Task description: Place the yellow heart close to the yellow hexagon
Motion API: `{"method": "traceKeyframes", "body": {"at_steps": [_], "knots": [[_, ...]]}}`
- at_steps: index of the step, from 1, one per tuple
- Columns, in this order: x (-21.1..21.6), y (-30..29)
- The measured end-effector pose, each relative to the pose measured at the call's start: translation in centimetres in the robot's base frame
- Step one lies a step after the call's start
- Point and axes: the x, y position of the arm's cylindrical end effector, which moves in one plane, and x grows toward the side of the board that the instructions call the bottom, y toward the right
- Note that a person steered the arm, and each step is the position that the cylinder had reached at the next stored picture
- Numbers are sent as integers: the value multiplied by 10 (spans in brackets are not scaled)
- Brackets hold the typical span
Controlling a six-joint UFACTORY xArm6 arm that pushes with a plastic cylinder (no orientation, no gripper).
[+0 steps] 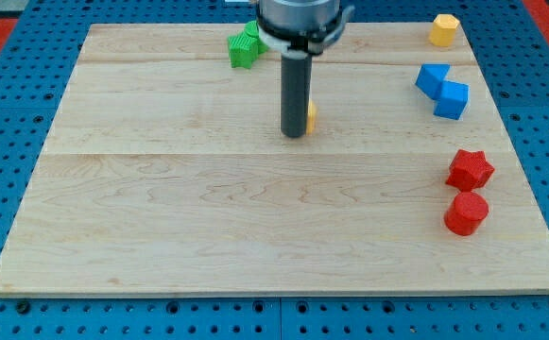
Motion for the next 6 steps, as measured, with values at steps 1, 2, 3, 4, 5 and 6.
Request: {"method": "traceKeyframes", "body": {"at_steps": [1,2,3,4,5,6], "knots": [[-34,56],[-96,71],[-100,72],[-47,89],[-24,41],[-65,8]]}}
